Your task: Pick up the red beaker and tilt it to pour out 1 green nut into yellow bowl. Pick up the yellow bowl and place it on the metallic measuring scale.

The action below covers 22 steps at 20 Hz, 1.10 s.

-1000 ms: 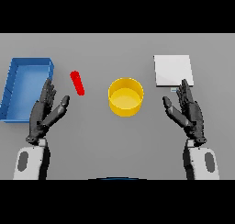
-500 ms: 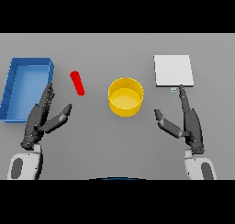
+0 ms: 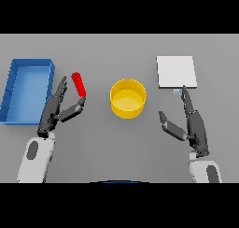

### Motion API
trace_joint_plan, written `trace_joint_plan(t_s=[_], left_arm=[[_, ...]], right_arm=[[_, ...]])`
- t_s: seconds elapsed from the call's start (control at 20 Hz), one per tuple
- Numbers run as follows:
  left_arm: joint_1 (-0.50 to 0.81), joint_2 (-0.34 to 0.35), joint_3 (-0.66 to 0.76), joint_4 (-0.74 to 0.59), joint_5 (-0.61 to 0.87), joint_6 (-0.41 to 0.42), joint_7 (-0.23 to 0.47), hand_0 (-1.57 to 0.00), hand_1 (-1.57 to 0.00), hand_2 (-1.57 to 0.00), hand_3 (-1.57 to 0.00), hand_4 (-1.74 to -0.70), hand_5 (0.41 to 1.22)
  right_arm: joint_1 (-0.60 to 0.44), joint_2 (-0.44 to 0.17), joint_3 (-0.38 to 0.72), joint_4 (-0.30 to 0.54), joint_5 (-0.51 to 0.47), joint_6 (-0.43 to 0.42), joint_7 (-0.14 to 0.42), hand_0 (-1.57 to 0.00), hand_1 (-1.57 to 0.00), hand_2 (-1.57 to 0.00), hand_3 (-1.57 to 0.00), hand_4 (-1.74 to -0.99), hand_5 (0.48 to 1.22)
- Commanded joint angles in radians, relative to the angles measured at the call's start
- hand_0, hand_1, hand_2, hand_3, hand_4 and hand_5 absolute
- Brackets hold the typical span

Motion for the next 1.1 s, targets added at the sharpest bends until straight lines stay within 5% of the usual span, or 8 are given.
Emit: trace_joint_plan(t_s=[0.0, 0.8, 1.05], left_arm=[[-0.004, 0.002, 0.004, 0.022, 0.003, -0.006, -0.026, 0.0, 0.0, 0.0, 0.0, -1.24, 0.641], [-0.321, -0.009, 0.079, 0.404, -0.012, 0.029, -0.073, 0.0, 0.0, 0.0, 0.0, -1.29, 0.683], [-0.376, -0.02, 0.105, 0.495, 0.005, 0.019, -0.139, 0.0, 0.0, 0.0, 0.0, -1.33, 0.695]], right_arm=[[-0.007, 0.001, 0.001, 0.001, -0.003, 0.003, 0.006, 0.0, 0.0, 0.0, 0.0, -1.273, 0.632], [0.003, -0.011, -0.009, -0.01, -0.01, 0.007, 0.004, 0.0, 0.0, 0.0, 0.0, -1.268, 0.641], [0.004, -0.013, -0.013, -0.014, -0.006, 0.0, 0.01, 0.0, 0.0, 0.0, 0.0, -1.264, 0.64]])
